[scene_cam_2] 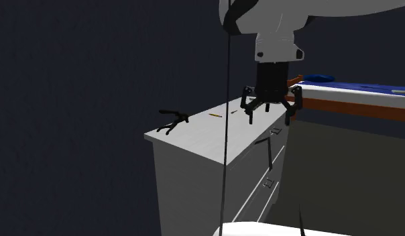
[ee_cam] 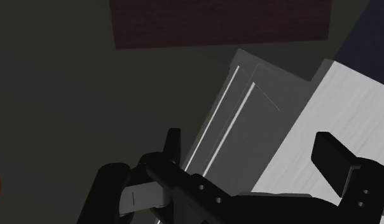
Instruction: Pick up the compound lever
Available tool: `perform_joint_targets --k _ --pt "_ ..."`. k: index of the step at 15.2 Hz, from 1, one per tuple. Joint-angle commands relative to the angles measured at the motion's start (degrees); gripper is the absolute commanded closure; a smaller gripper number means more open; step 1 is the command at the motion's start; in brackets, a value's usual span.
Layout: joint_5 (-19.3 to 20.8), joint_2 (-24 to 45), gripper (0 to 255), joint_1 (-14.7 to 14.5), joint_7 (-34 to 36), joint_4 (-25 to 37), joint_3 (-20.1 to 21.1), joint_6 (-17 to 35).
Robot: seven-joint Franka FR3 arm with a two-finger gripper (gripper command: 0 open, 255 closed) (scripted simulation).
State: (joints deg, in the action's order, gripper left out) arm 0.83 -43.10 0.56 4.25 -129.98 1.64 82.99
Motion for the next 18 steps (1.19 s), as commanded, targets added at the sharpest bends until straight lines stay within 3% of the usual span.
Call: perform_joint_targets --k 1,10,18 --pt "0.0 0.0 0 0.0 0.0 0.0 0.0 0.0" --pt "-8.05 12.4 0 -0.85 16.33 7.83 9.66 3.2" --pt "-10.93 27.07 0 -1.2 30.67 19.74 17.0 5.82"
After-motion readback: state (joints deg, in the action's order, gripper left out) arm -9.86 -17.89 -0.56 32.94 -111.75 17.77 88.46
